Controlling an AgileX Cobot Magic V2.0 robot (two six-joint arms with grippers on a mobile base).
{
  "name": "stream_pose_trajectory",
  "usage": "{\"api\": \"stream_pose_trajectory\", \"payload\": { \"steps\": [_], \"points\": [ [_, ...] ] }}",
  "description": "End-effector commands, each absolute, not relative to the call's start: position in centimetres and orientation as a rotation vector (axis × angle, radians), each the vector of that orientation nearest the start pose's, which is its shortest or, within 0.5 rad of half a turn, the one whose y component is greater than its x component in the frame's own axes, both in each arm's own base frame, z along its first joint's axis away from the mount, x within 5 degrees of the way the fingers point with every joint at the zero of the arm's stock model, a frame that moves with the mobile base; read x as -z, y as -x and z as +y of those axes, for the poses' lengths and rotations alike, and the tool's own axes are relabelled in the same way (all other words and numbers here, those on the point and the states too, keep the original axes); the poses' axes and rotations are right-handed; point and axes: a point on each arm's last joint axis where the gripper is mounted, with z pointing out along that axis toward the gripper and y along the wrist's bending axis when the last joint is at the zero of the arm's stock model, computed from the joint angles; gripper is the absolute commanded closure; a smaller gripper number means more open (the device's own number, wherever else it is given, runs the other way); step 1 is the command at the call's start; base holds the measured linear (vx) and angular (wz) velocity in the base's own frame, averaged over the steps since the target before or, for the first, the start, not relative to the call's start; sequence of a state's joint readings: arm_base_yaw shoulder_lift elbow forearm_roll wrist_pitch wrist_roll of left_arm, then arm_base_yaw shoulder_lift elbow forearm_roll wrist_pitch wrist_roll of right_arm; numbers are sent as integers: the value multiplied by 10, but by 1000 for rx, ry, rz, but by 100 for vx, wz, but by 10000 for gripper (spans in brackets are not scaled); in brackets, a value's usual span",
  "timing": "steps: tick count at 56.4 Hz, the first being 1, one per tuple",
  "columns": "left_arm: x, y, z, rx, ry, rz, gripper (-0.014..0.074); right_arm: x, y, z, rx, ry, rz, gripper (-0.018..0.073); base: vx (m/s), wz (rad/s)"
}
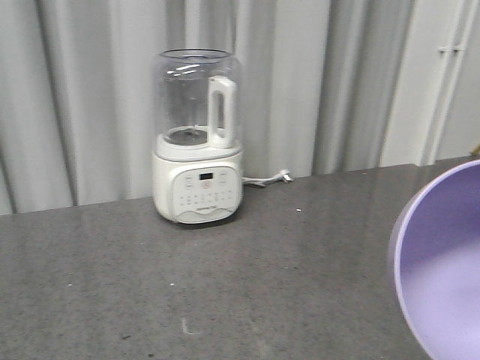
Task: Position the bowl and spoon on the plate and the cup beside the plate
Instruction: 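Carry spoon and bowl while driving to the counter with the plate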
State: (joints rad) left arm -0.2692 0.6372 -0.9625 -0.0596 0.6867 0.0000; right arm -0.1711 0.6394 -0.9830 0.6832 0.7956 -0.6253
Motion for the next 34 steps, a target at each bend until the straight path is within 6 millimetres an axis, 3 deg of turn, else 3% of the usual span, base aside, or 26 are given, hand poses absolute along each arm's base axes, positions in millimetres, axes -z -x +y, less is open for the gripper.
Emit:
{"api": "stream_pose_trajectory", "payload": {
  "steps": [1, 34],
  "points": [
    [-433, -99, -32, 279, -218, 1726, 603, -442, -99, 23, -222, 230, 1680, 568, -11, -68],
    [-433, -99, -32, 279, -218, 1726, 603, -442, -99, 23, -222, 230, 1681, 568, -7, -76]
  ]
}}
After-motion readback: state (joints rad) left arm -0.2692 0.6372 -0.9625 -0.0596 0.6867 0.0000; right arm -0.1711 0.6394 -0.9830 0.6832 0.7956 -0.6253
